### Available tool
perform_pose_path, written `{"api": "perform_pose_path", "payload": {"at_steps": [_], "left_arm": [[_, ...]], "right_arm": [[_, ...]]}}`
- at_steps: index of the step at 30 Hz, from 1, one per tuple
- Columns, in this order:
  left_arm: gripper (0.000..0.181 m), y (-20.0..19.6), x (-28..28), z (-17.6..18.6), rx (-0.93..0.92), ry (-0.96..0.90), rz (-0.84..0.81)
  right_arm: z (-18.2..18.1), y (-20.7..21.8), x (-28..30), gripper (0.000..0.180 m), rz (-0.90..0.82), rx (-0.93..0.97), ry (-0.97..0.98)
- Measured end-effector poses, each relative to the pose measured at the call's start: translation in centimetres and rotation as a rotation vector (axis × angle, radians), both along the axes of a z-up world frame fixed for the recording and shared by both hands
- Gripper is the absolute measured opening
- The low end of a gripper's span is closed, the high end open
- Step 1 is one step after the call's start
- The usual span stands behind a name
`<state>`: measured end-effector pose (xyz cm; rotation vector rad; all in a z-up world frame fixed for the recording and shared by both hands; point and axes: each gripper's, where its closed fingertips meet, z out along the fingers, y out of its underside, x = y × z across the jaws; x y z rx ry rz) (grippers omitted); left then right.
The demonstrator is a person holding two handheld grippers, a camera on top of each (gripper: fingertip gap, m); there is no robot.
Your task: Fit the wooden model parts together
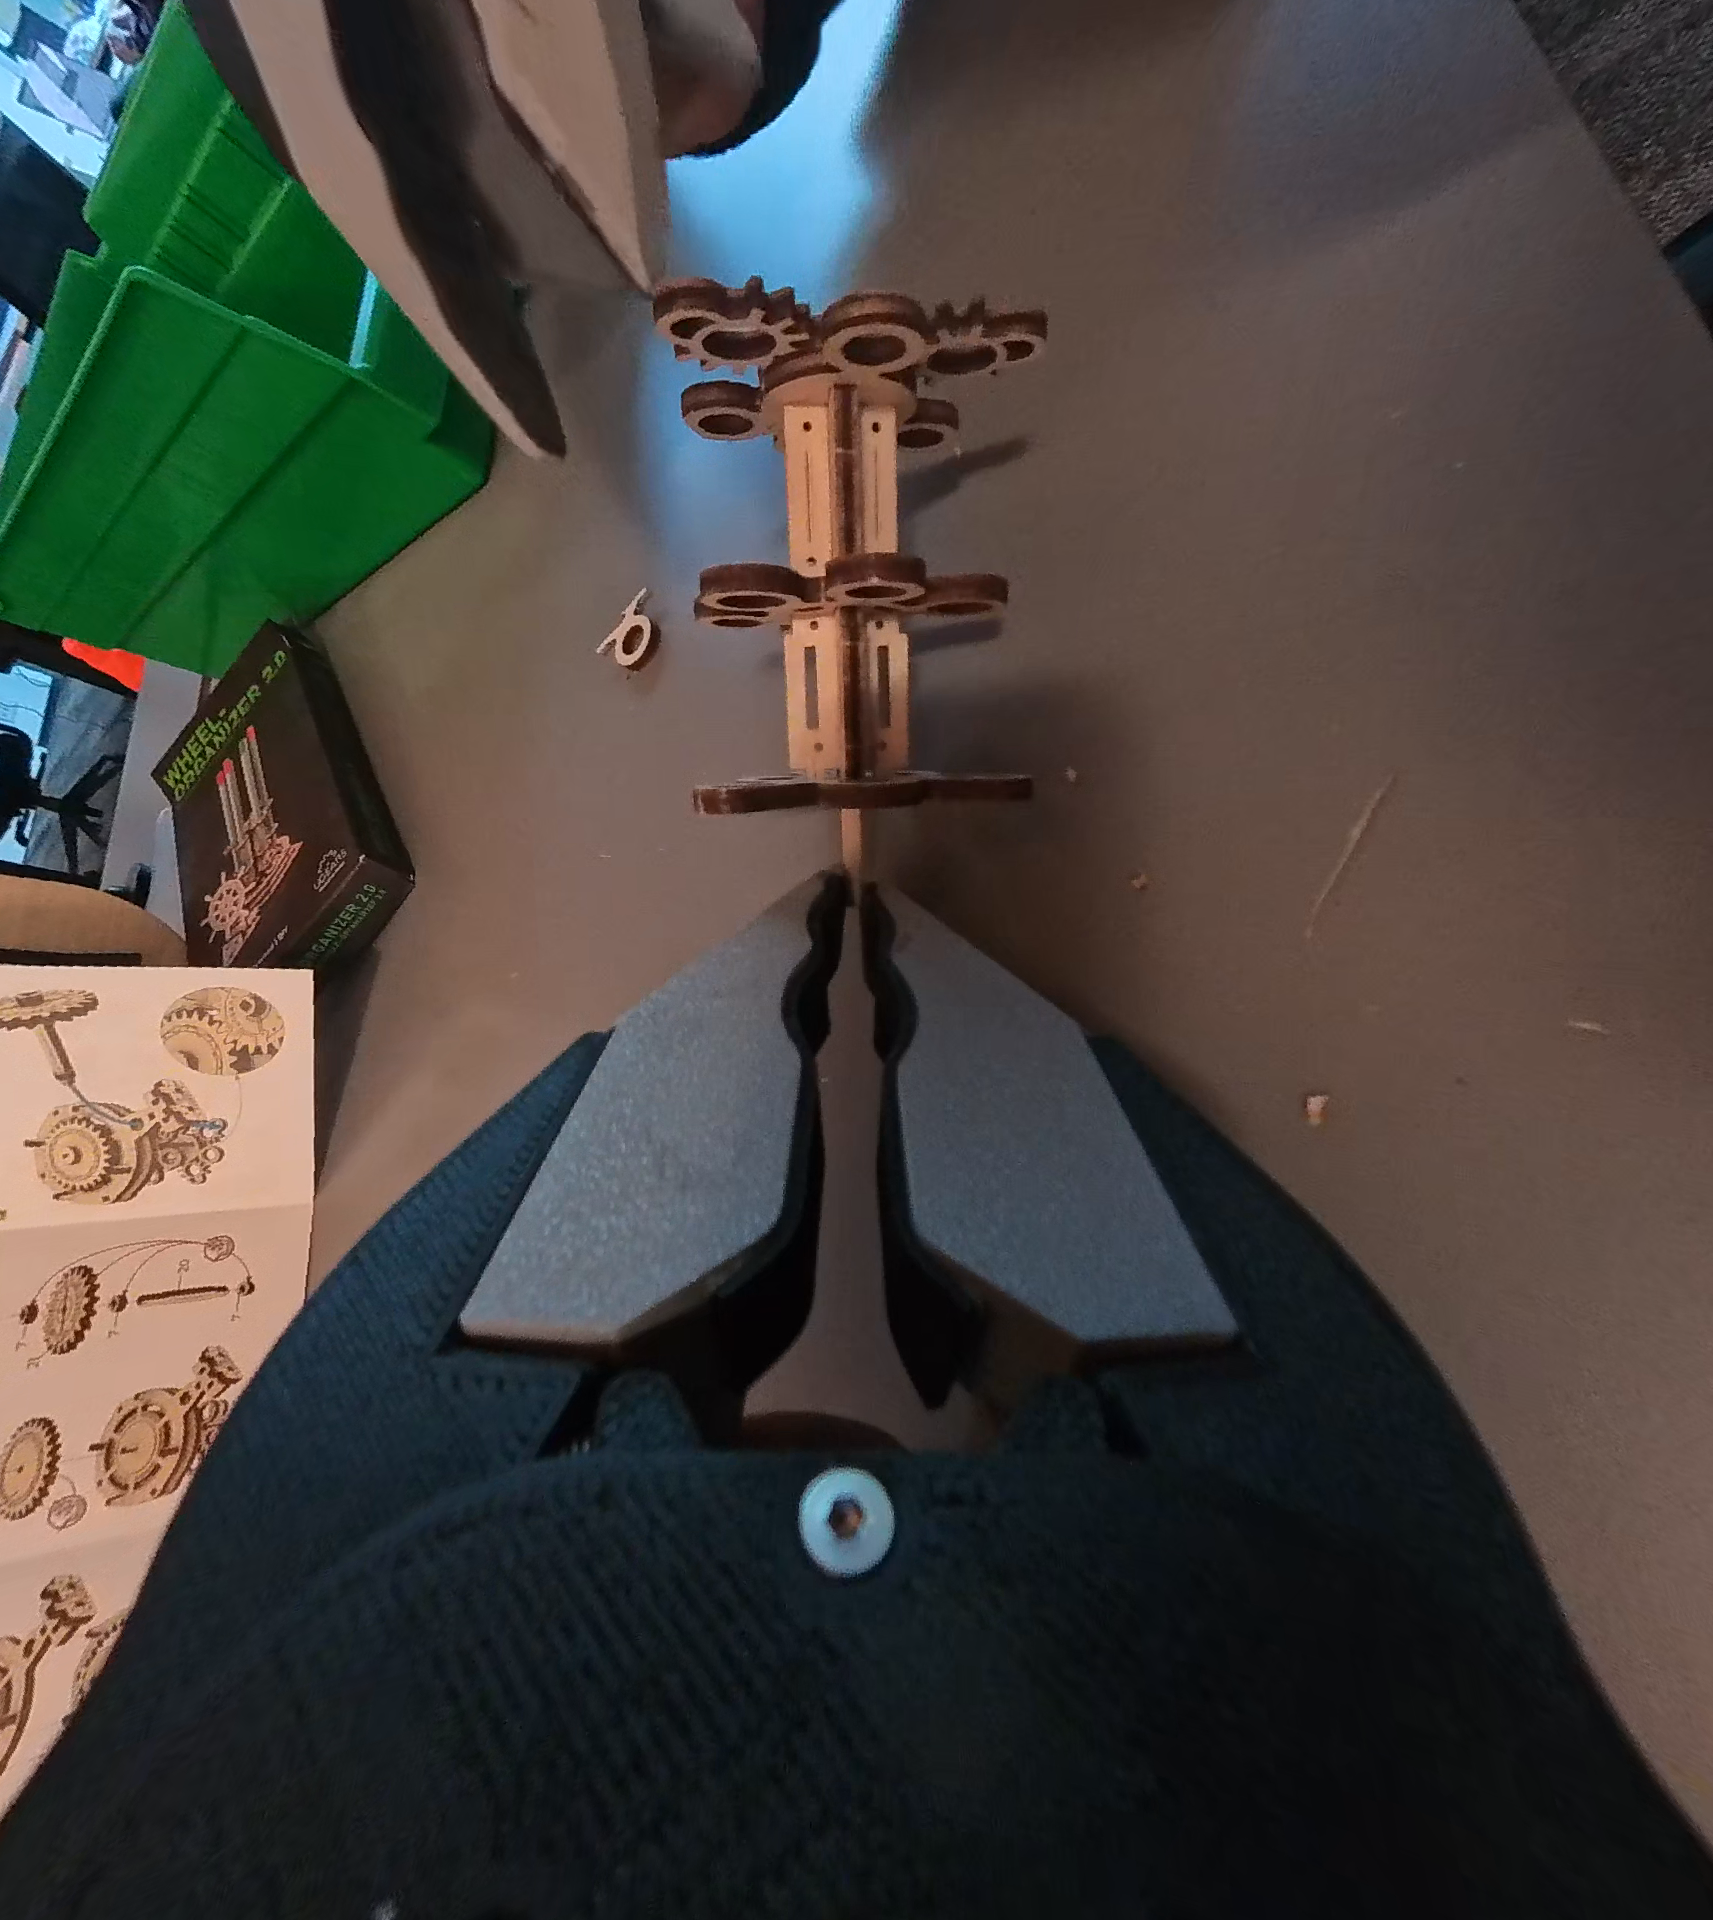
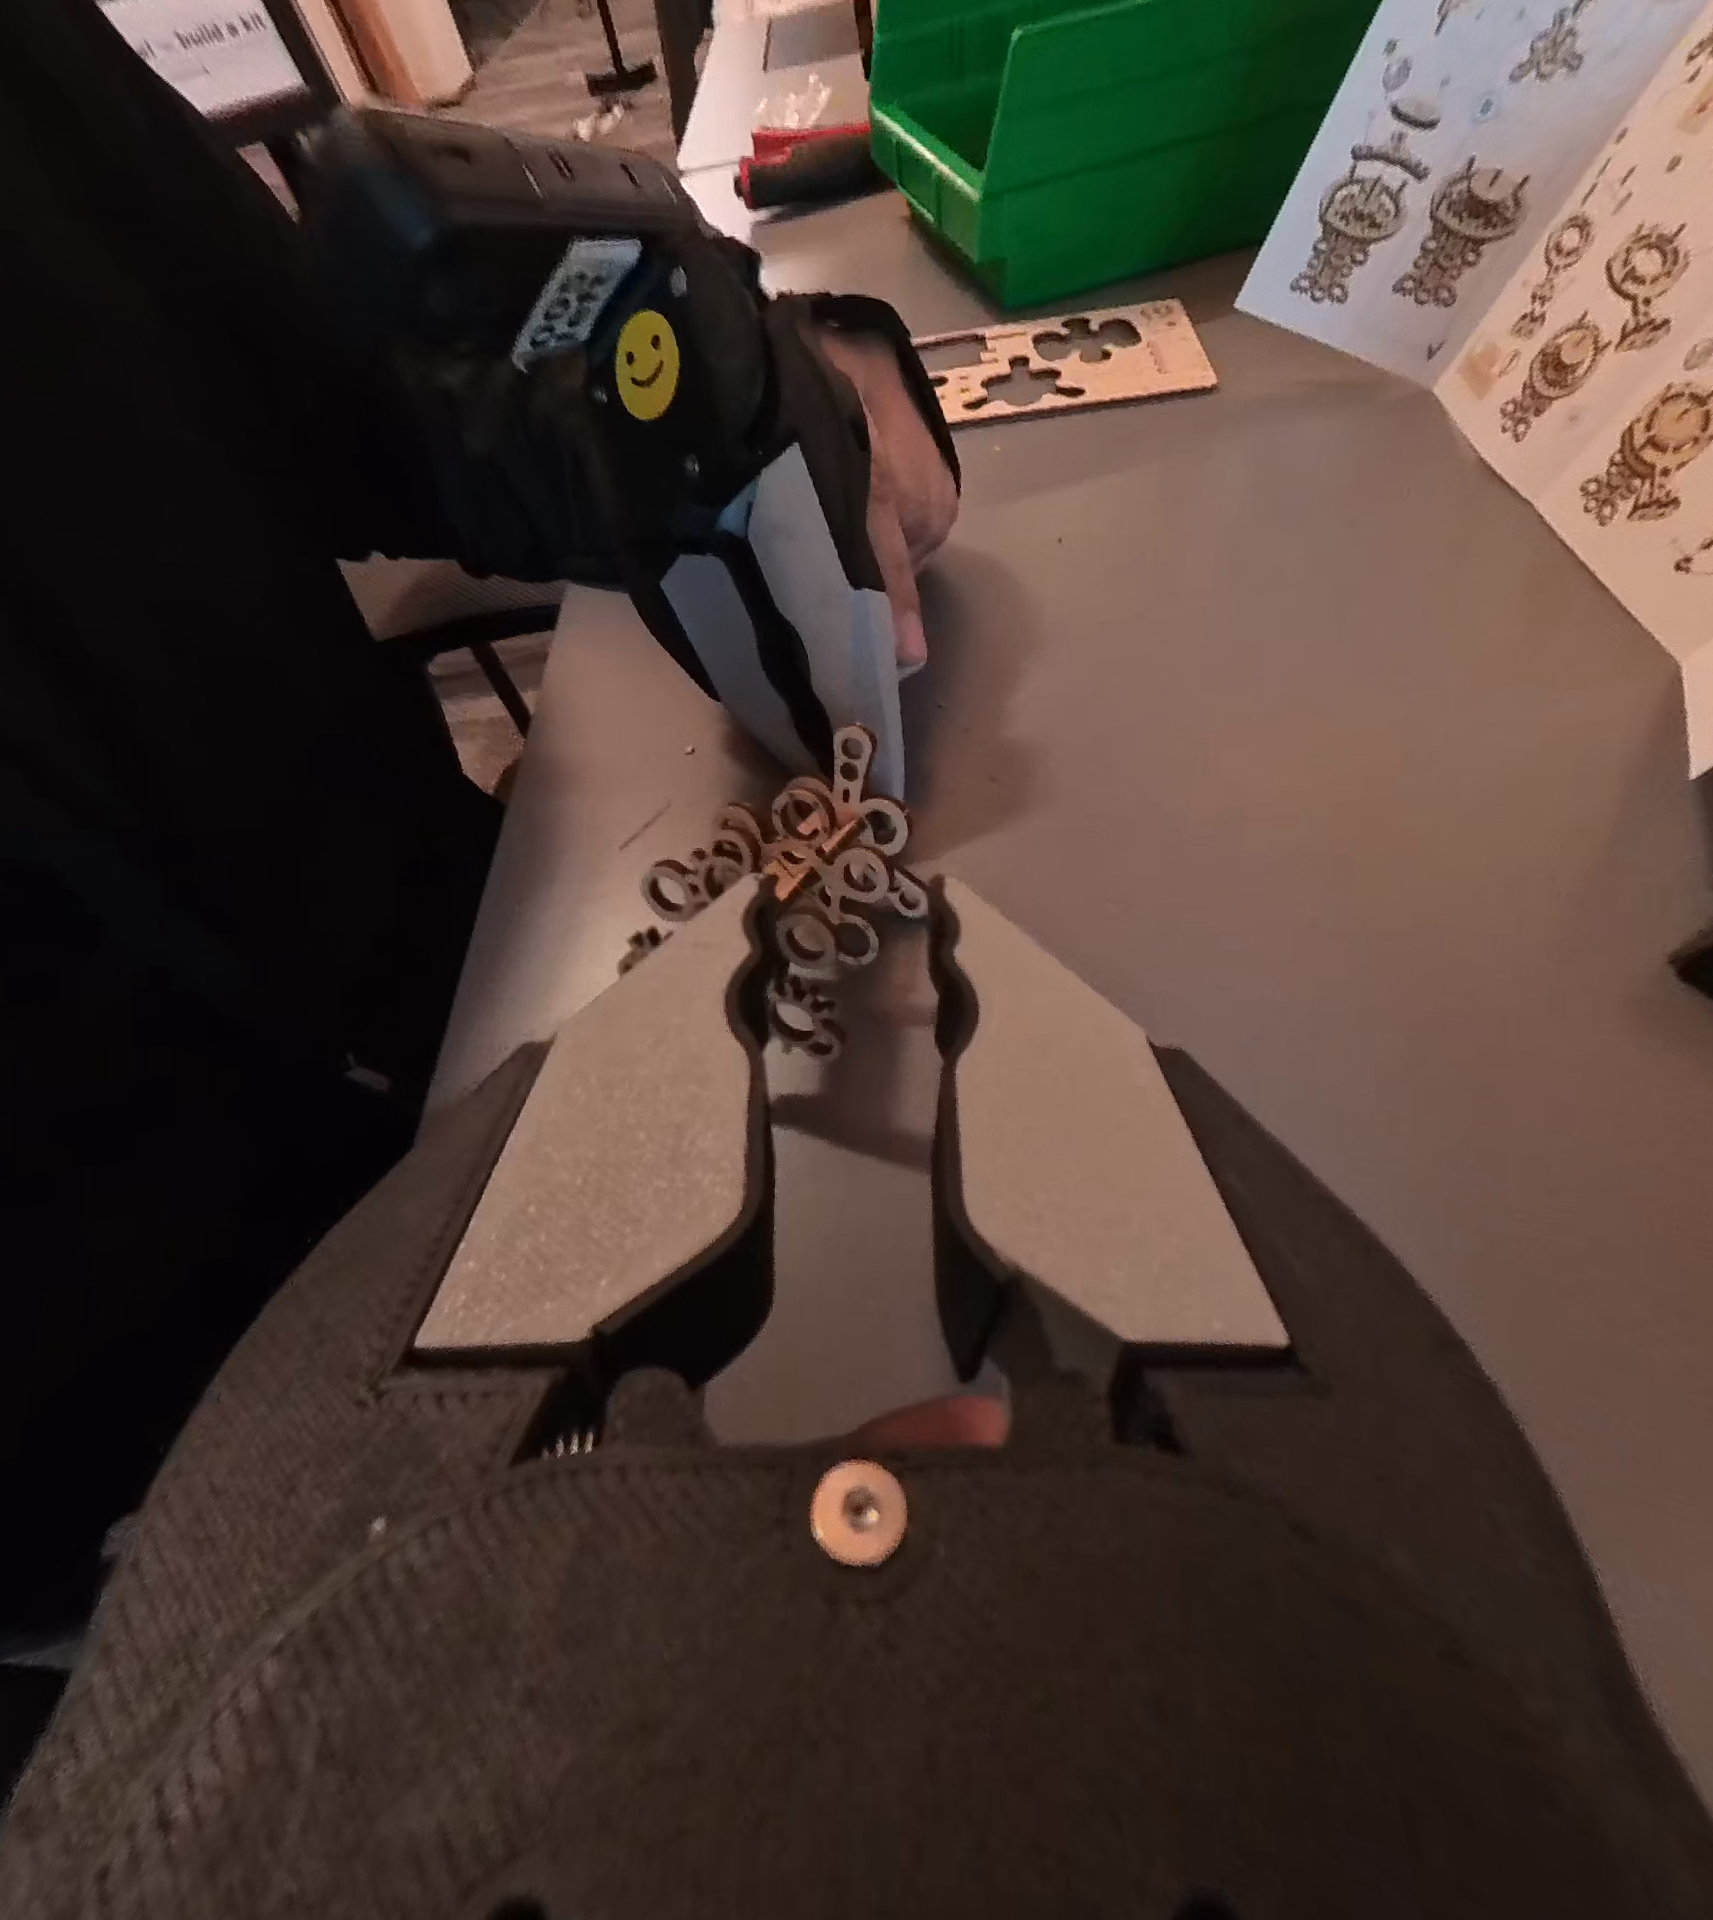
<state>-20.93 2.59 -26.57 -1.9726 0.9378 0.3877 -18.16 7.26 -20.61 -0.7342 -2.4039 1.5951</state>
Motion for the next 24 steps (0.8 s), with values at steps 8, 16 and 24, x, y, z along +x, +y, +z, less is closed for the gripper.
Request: {"api": "perform_pose_path", "payload": {"at_steps": [8, 16, 24], "left_arm": [[0.000, 0.0, 0.0, 0.0, 0.001, 0.002, -0.001], [0.000, 0.0, 0.0, 0.0, 0.003, 0.004, 0.000], [0.000, 0.0, 0.1, 0.0, 0.002, 0.001, -0.002]], "right_arm": [[-1.1, 0.3, 0.2, 0.011, 0.012, 0.075, 0.006], [-1.8, 0.1, -0.2, 0.012, 0.002, 0.075, -0.023], [-1.8, -0.3, 0.3, 0.000, 0.037, 0.066, -0.029]]}}
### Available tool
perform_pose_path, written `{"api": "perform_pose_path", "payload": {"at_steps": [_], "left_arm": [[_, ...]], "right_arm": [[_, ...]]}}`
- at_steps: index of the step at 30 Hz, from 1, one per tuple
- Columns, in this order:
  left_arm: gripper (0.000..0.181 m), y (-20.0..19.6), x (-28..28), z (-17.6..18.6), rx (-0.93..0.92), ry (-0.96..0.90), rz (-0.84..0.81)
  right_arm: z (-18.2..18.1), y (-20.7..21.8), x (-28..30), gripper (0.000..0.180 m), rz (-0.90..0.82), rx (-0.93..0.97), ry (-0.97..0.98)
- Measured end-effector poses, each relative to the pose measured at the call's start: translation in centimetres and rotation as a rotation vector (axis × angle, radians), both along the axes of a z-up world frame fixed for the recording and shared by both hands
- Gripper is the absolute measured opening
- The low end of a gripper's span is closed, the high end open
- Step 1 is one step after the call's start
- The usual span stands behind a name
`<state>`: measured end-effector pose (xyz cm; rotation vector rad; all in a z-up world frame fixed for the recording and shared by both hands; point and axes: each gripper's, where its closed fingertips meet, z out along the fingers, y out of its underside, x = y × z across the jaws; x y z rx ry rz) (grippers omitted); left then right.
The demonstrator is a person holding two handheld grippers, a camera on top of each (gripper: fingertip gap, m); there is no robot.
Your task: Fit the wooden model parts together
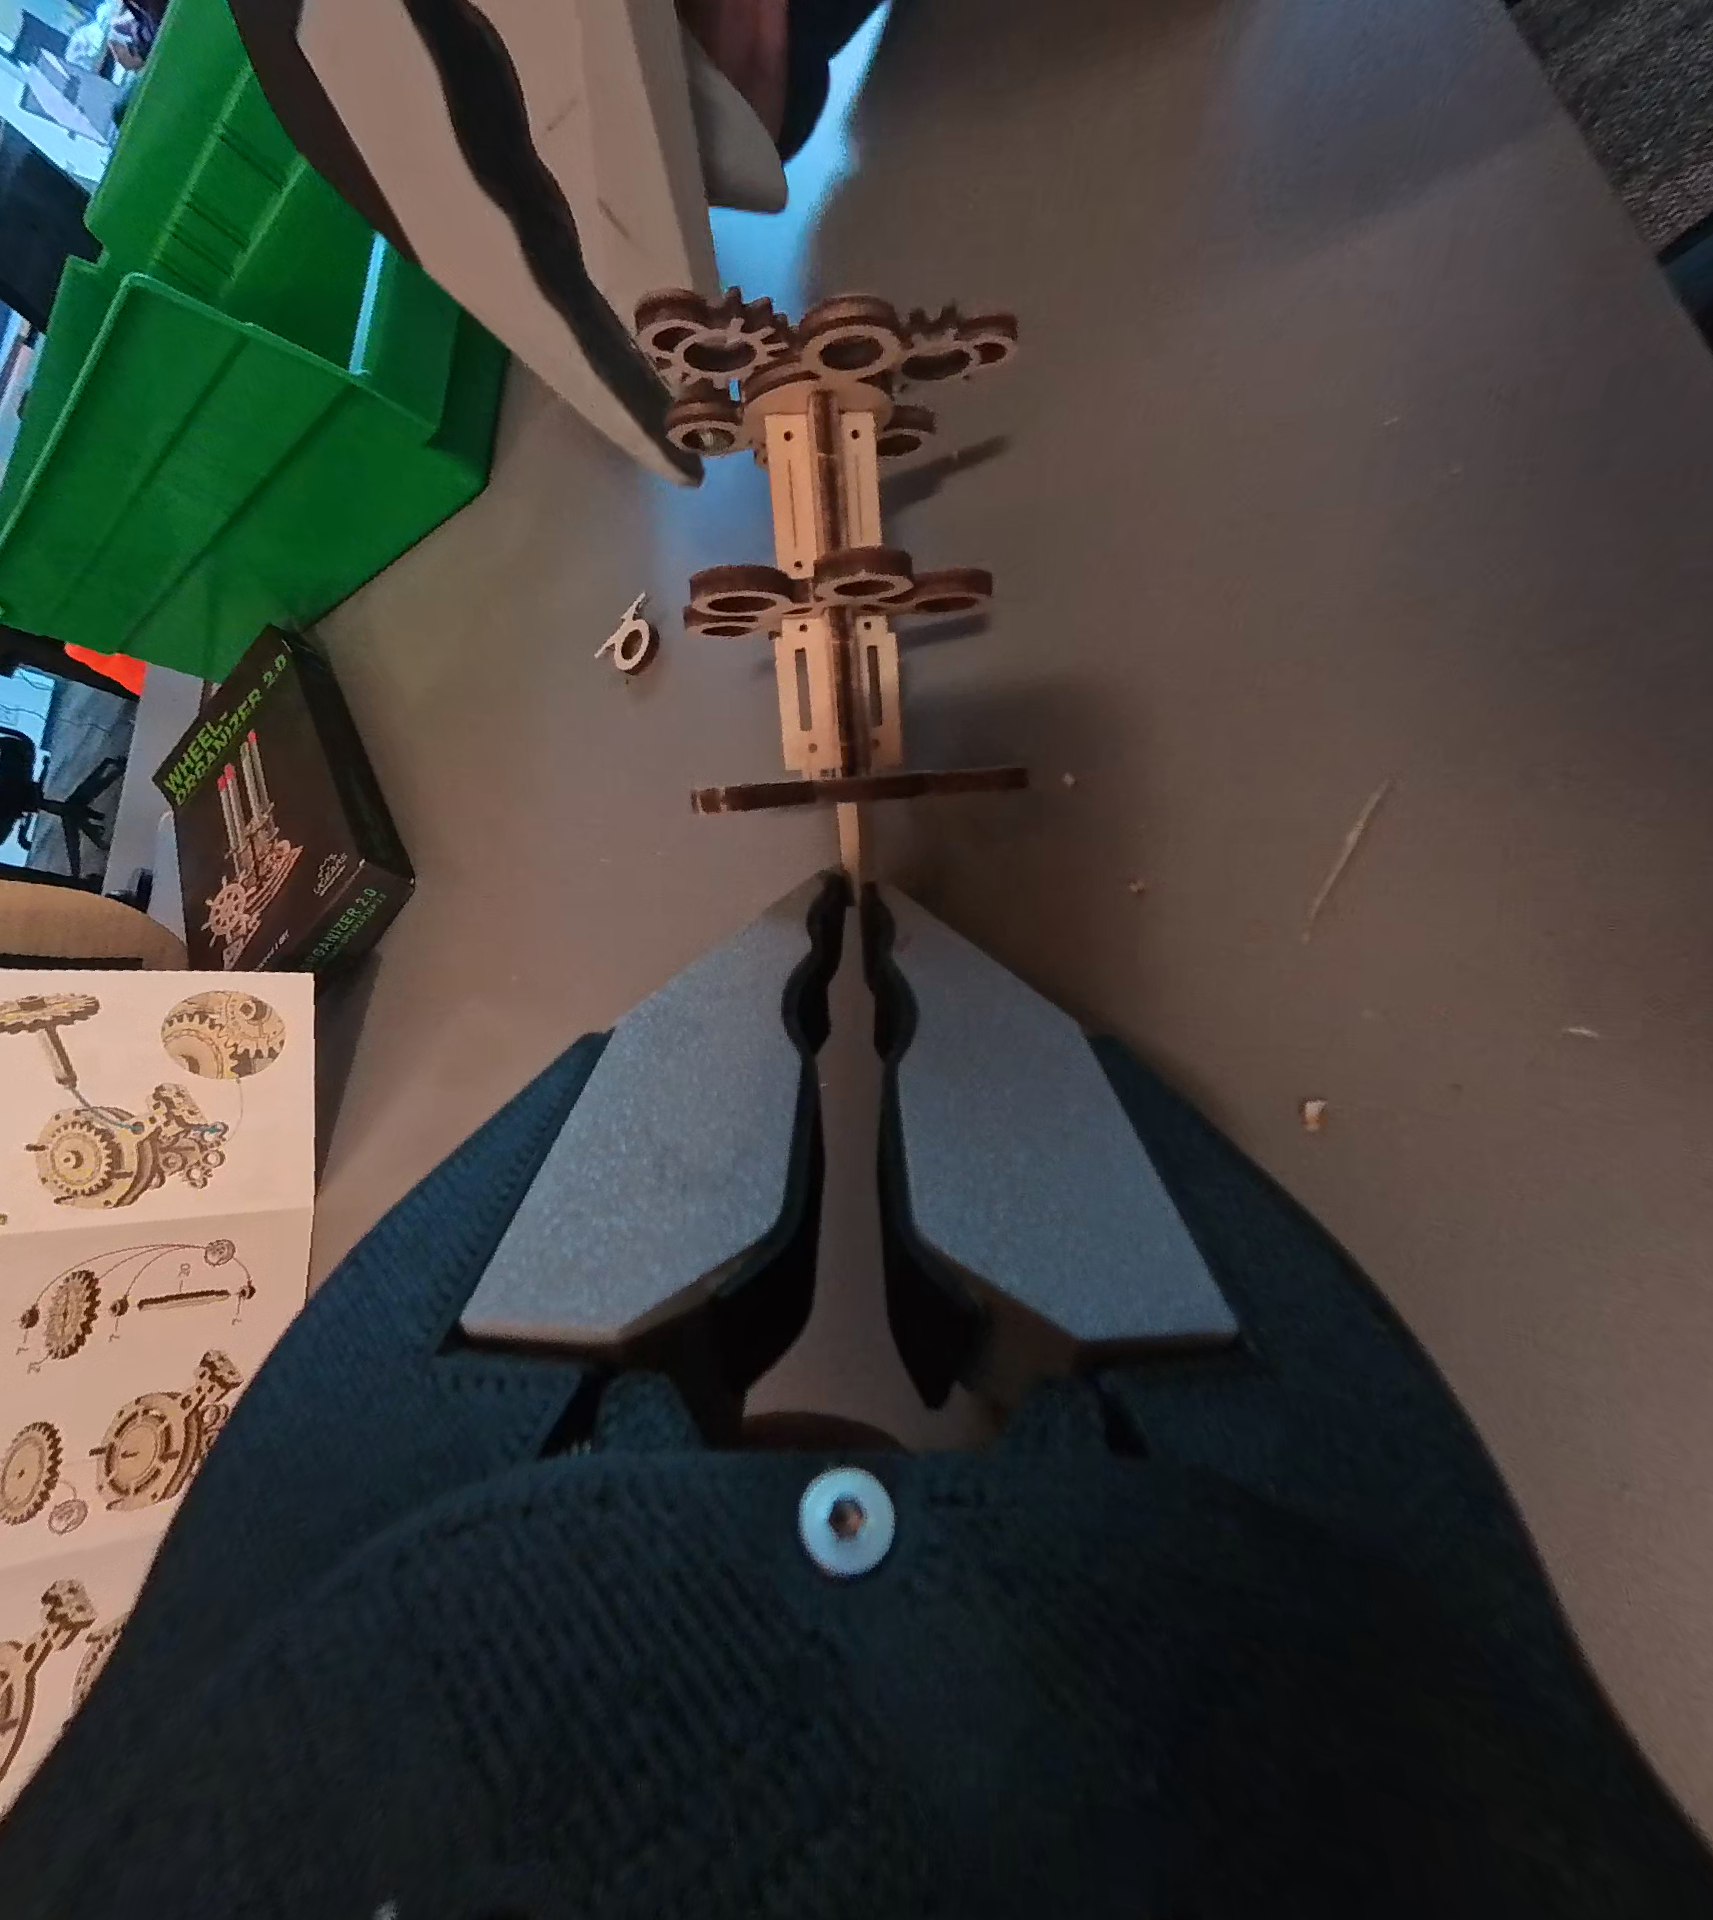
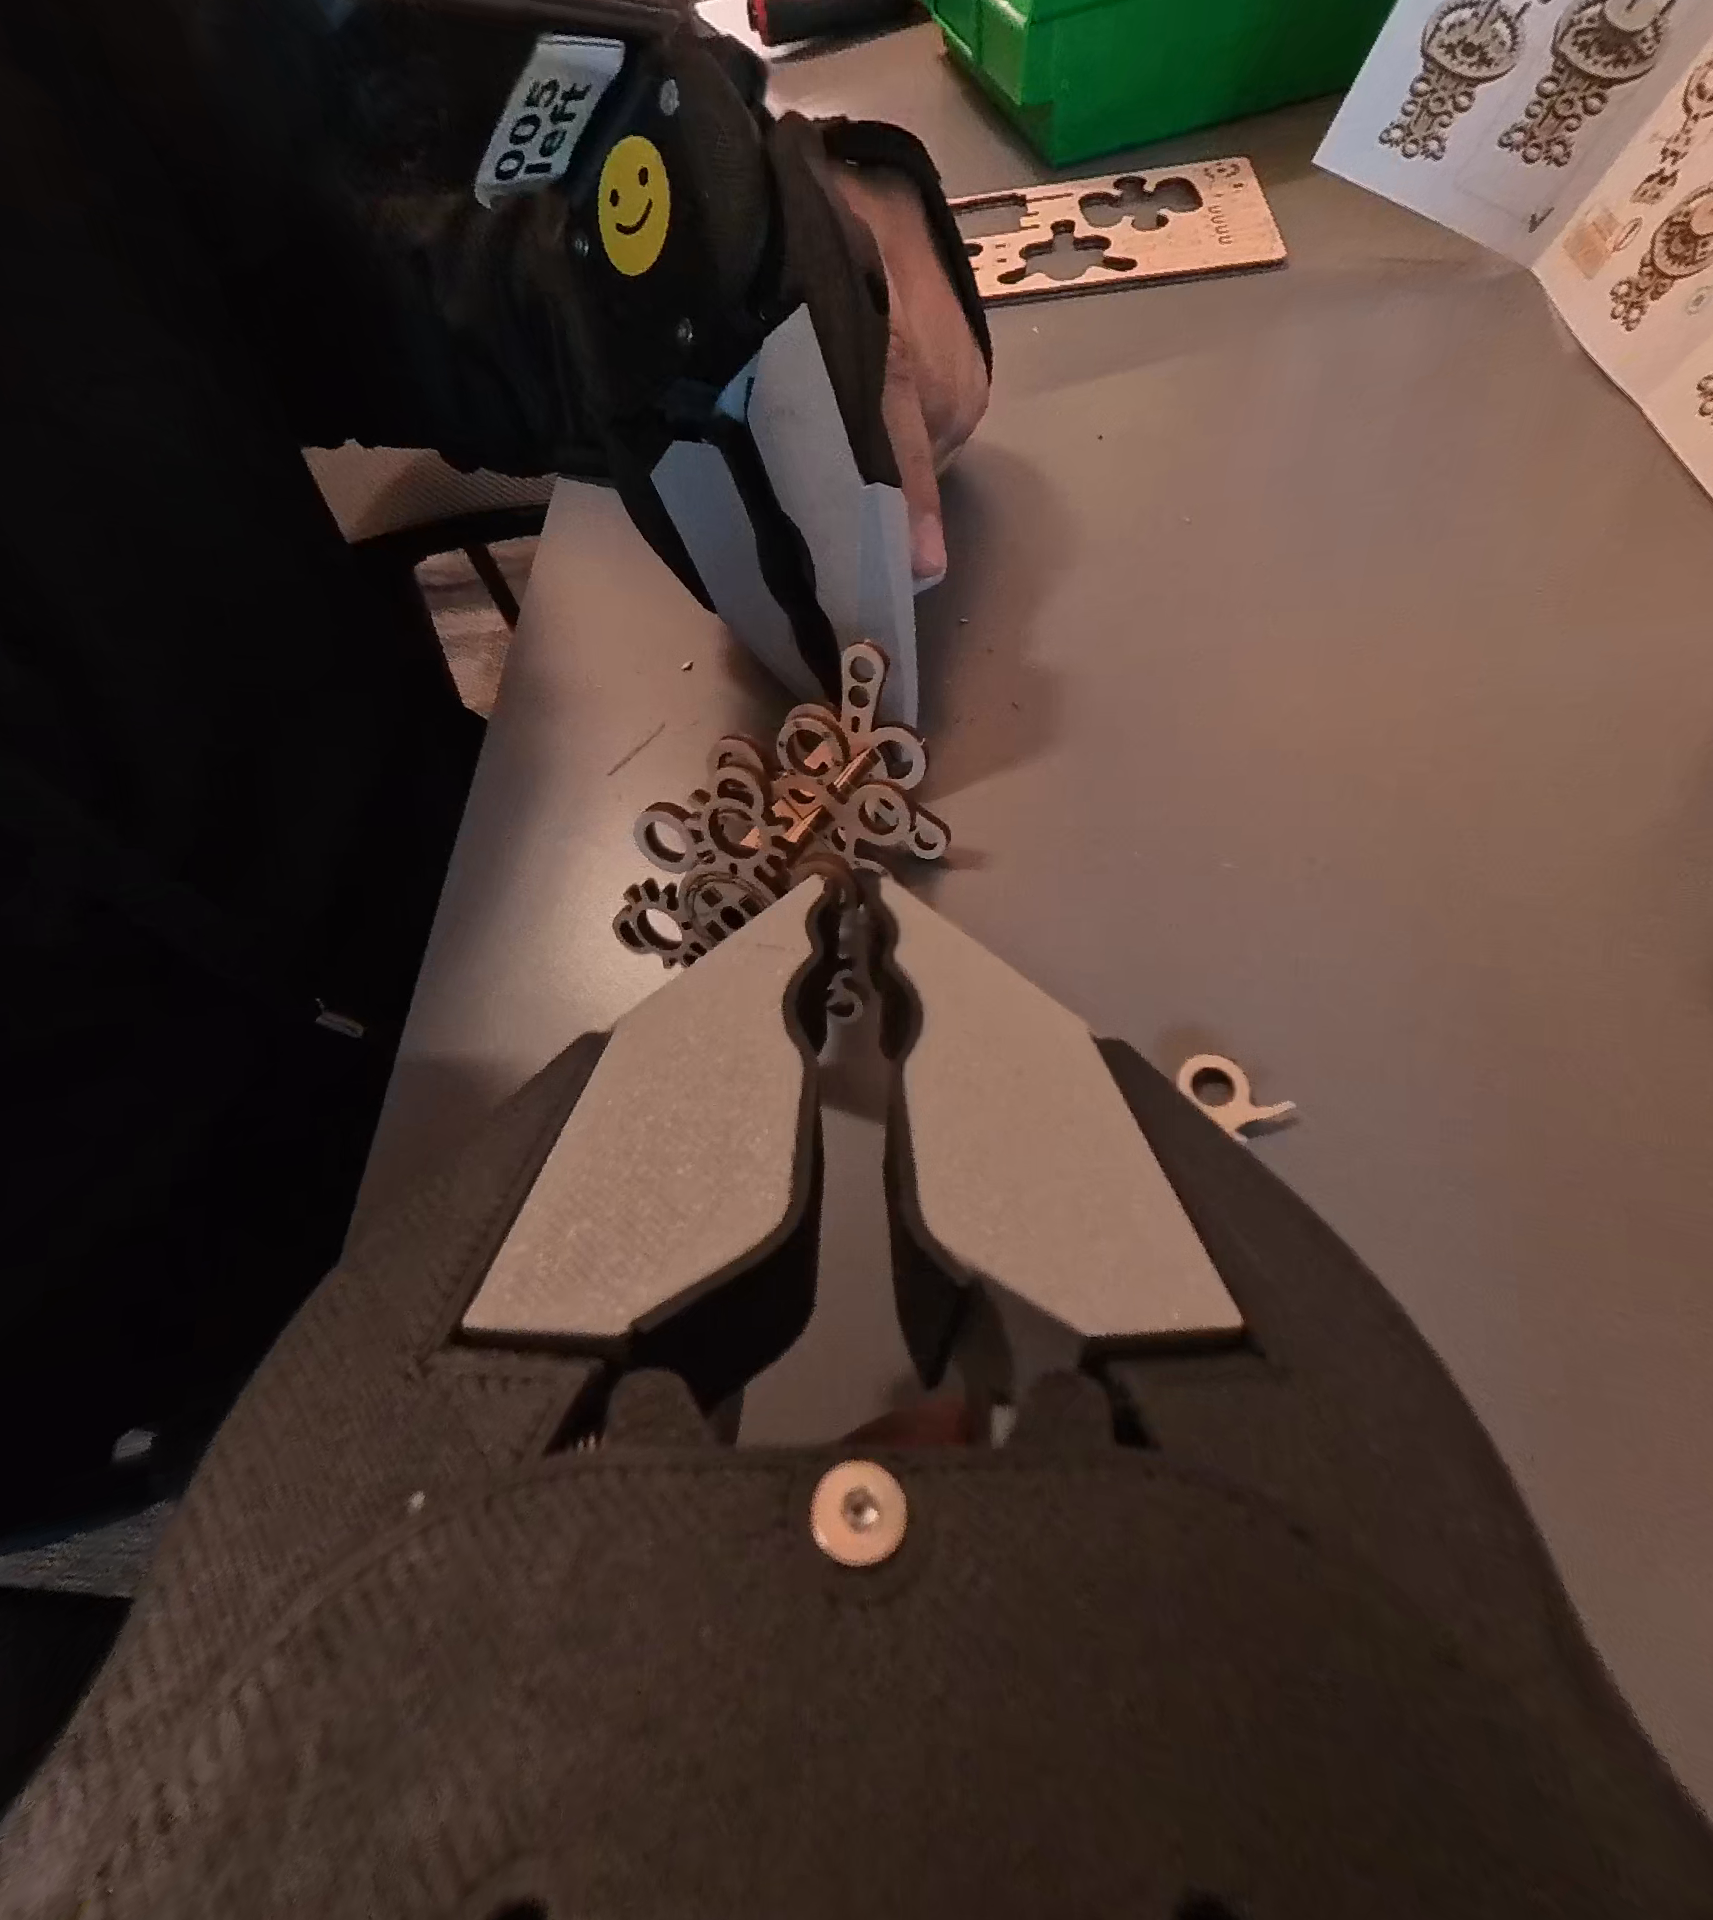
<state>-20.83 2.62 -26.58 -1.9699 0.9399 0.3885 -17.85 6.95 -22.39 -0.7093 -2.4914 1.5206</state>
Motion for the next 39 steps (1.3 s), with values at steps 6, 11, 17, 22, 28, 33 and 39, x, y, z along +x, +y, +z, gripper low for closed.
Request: {"api": "perform_pose_path", "payload": {"at_steps": [6, 11, 17, 22, 28, 33, 39], "left_arm": [[0.000, -0.1, 0.1, 0.0, 0.000, 0.000, -0.004], [0.000, -0.1, 0.1, 0.0, -0.004, -0.002, -0.004], [0.000, -0.1, 0.1, 0.0, -0.002, -0.002, -0.004], [0.000, -0.1, 0.0, 0.0, -0.007, -0.008, 0.000], [0.000, -0.7, -0.3, 0.0, -0.041, -0.062, 0.053], [0.000, -1.2, -0.1, 0.7, -0.042, -0.155, 0.074], [0.005, -1.6, 0.4, 1.9, -0.034, -0.291, 0.029]], "right_arm": [[0.6, 0.7, 0.1, 0.000, -0.003, -0.007, 0.017], [0.5, 0.3, 0.2, 0.000, 0.010, -0.012, 0.008], [0.8, 1.0, 0.4, 0.000, 0.001, -0.007, 0.011], [-0.1, 0.6, 2.4, 0.000, 0.098, 0.050, -0.026], [-1.0, 0.0, 2.0, 0.017, 0.048, 0.038, -0.057], [-1.7, 0.3, 0.9, 0.019, -0.041, 0.003, -0.112], [-2.0, 0.4, 0.6, 0.016, -0.073, 0.030, -0.099]]}}
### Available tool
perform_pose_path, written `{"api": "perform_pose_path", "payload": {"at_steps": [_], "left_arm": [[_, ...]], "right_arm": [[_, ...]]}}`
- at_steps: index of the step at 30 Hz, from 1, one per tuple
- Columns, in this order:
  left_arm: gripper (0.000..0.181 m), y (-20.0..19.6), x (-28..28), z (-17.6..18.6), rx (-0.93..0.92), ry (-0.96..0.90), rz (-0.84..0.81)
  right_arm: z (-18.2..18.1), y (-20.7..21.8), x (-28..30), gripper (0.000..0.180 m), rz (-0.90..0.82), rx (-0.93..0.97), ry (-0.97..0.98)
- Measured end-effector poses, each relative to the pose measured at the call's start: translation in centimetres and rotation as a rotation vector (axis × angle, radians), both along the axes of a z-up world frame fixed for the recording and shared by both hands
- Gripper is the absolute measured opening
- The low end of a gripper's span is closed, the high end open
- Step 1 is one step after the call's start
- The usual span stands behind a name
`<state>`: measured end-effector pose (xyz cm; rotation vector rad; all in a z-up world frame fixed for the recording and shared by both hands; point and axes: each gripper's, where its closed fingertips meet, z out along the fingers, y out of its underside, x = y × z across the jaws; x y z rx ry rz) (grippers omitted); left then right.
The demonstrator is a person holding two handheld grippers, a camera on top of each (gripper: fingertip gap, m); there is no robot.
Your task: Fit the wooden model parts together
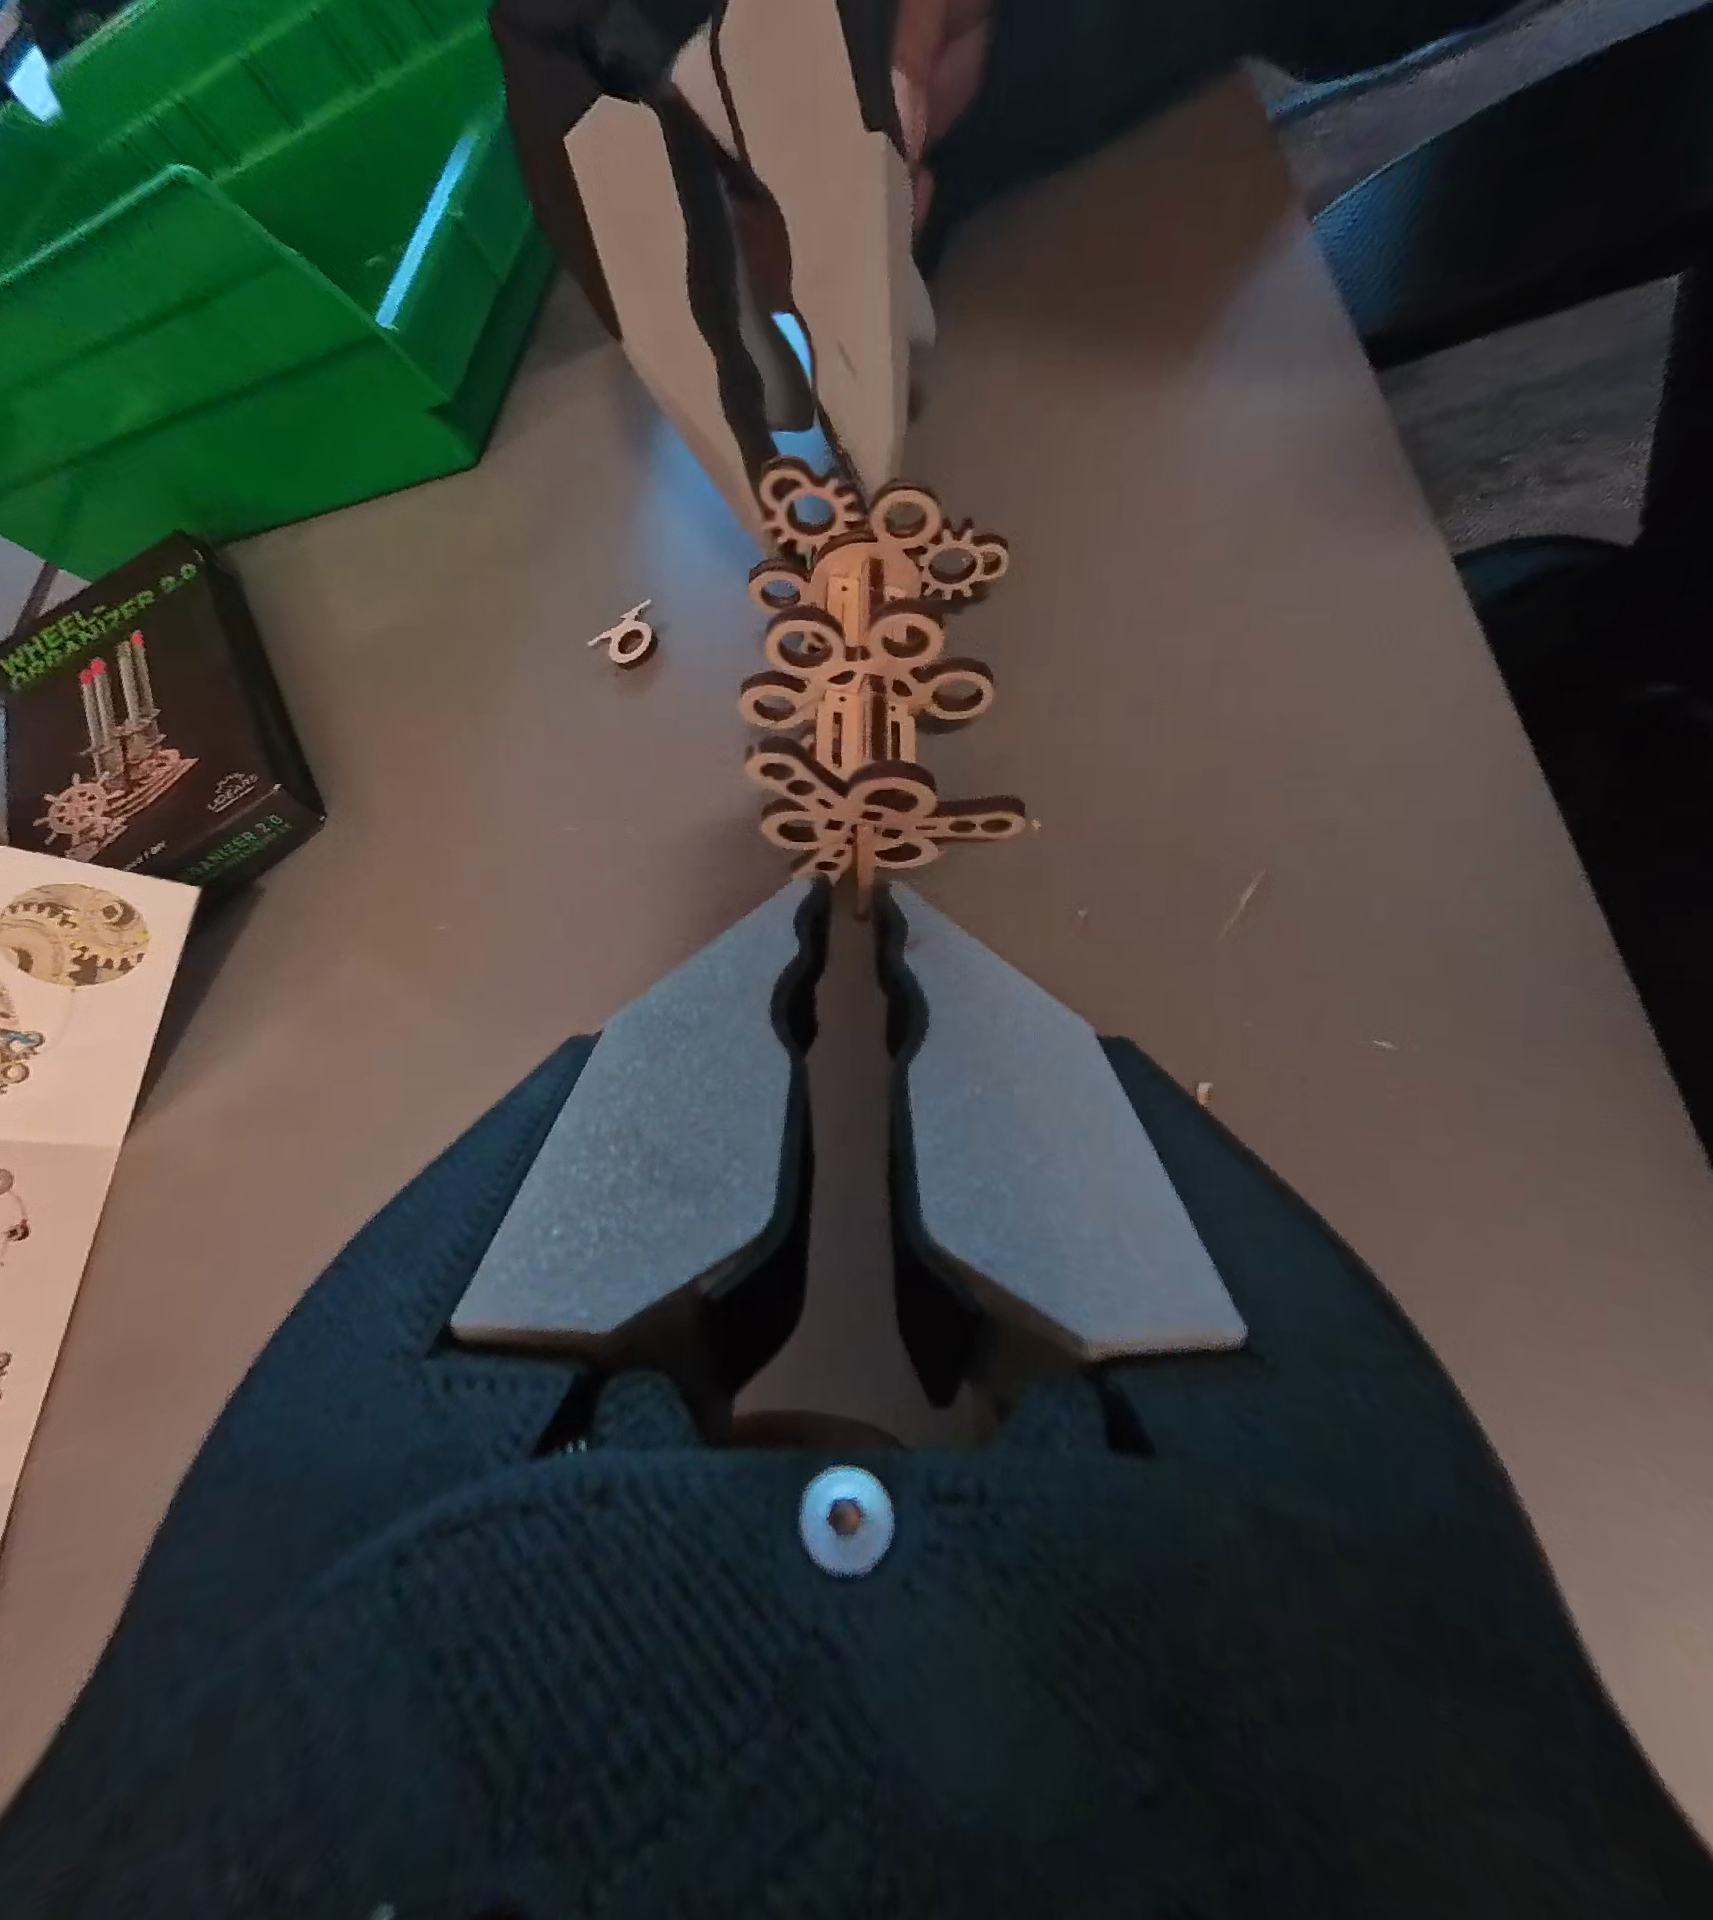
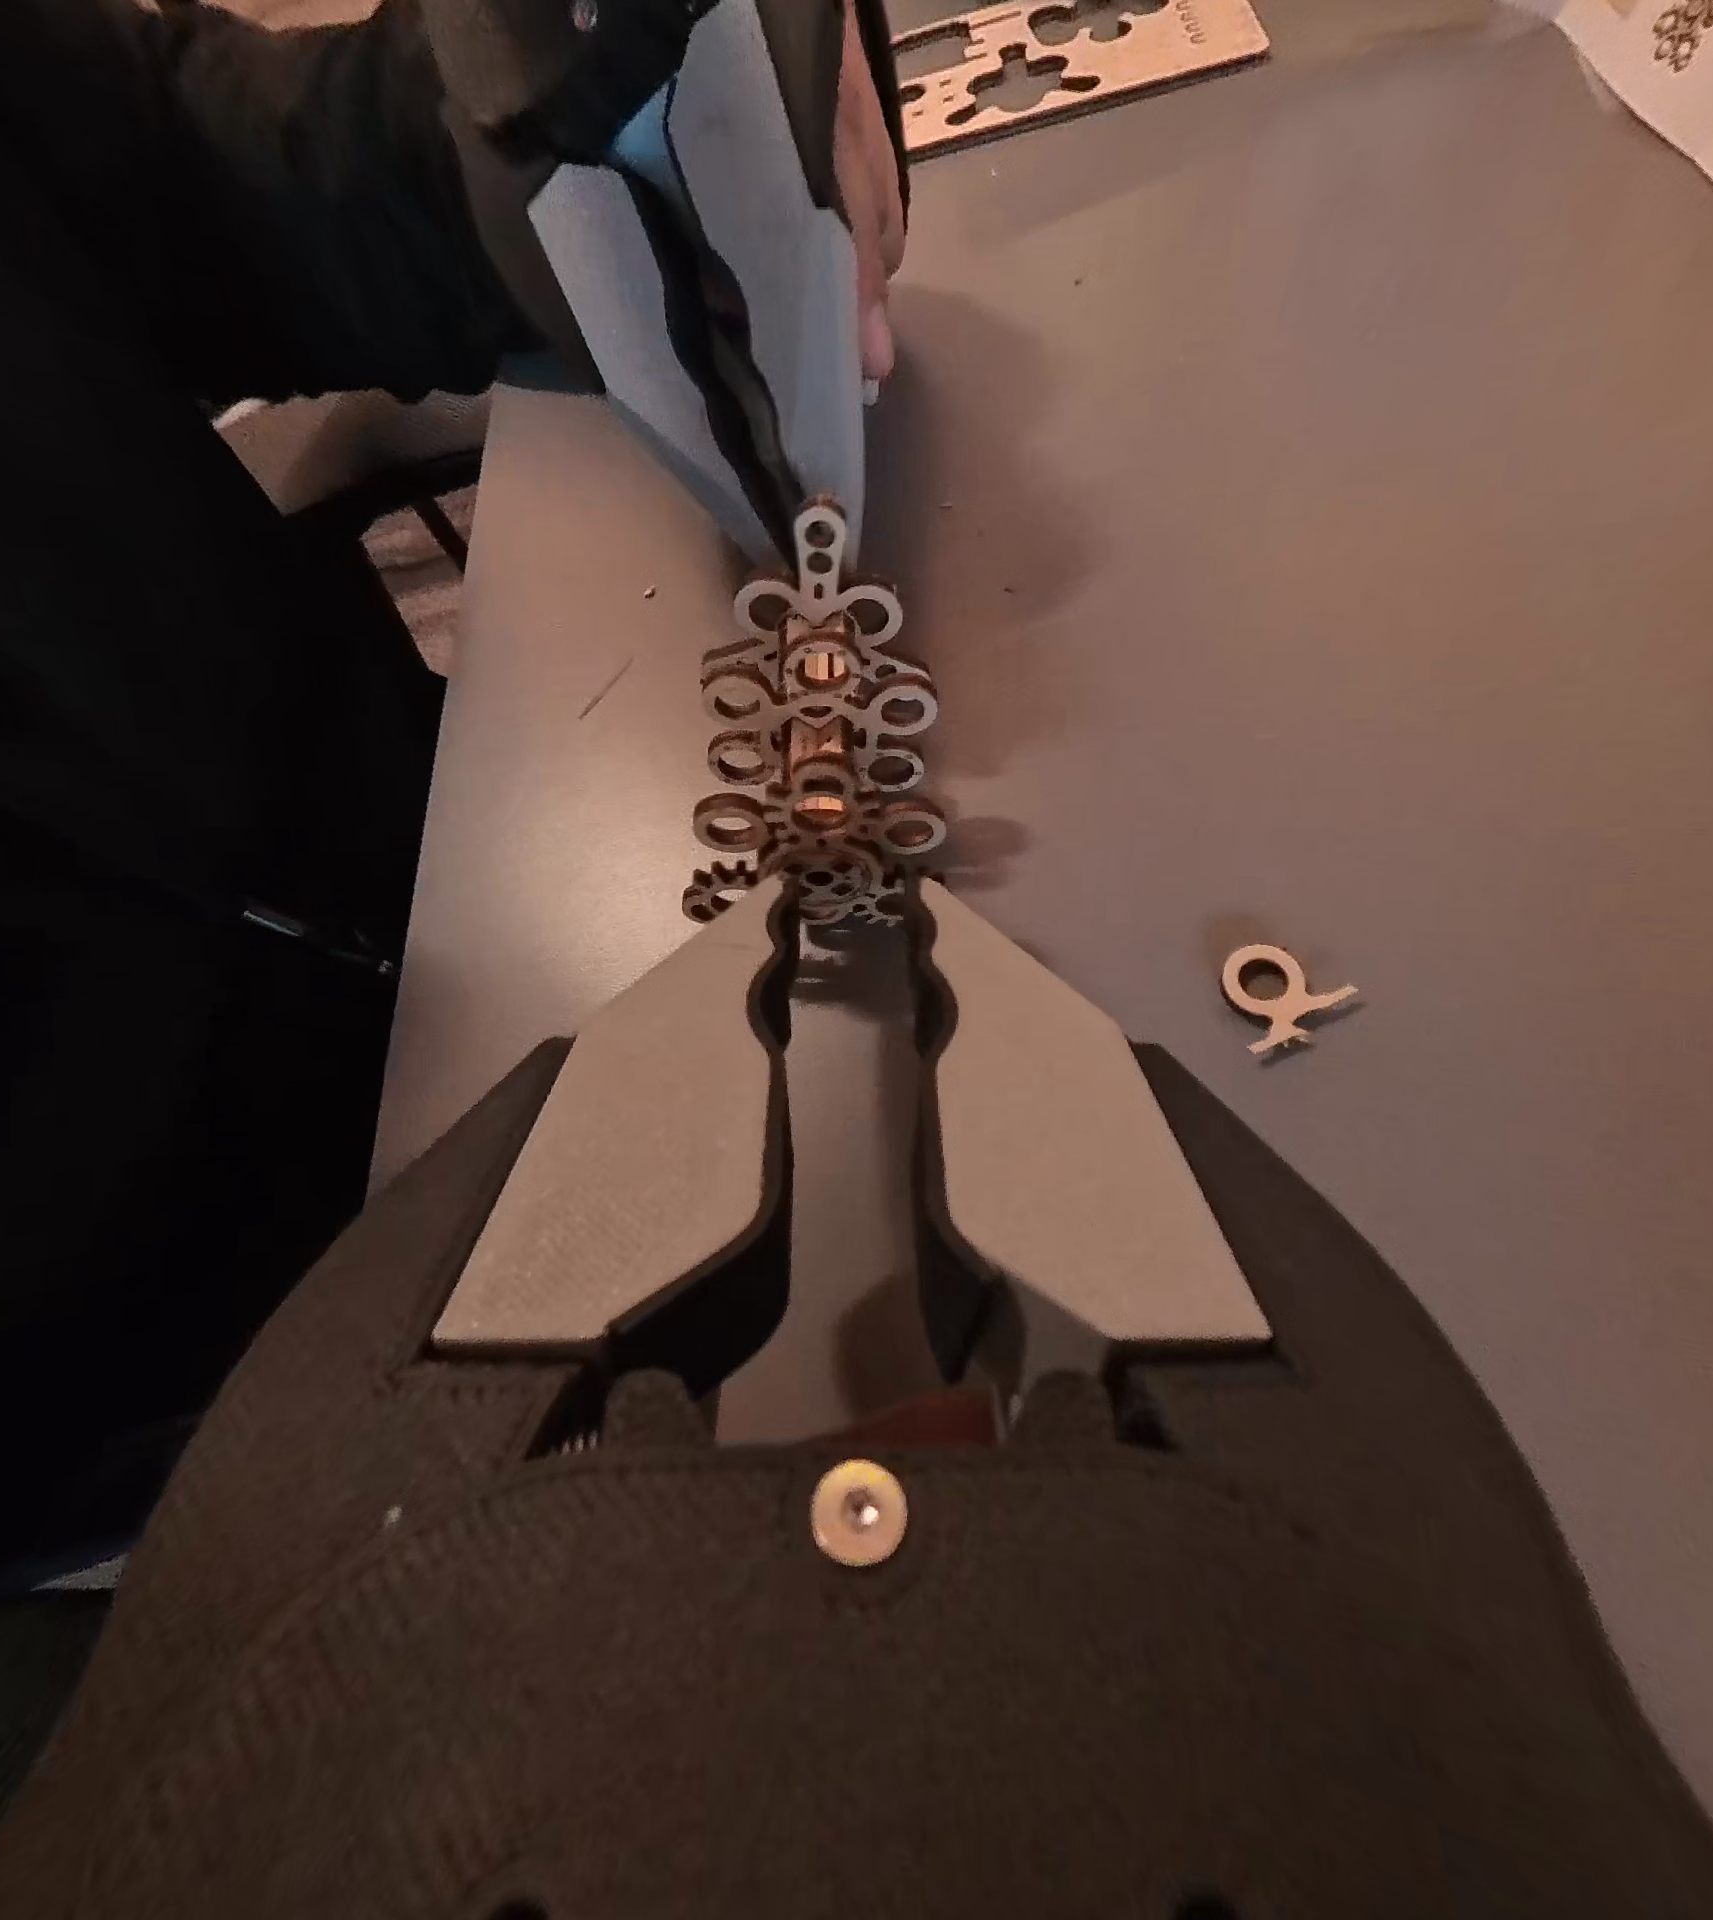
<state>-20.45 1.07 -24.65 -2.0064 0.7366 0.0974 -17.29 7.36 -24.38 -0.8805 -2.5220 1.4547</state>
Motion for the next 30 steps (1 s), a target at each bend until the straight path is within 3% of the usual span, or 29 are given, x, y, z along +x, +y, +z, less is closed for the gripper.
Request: {"api": "perform_pose_path", "payload": {"at_steps": [16, 30], "left_arm": [[0.012, 0.4, 1.4, 0.0, -0.060, -0.102, -0.131], [0.005, 0.2, 1.3, 0.1, -0.066, -0.122, -0.161]], "right_arm": [[-0.7, -0.6, 0.7, 0.010, 0.015, 0.036, -0.032], [-0.8, -0.8, 0.7, 0.000, 0.014, 0.048, -0.013]]}}
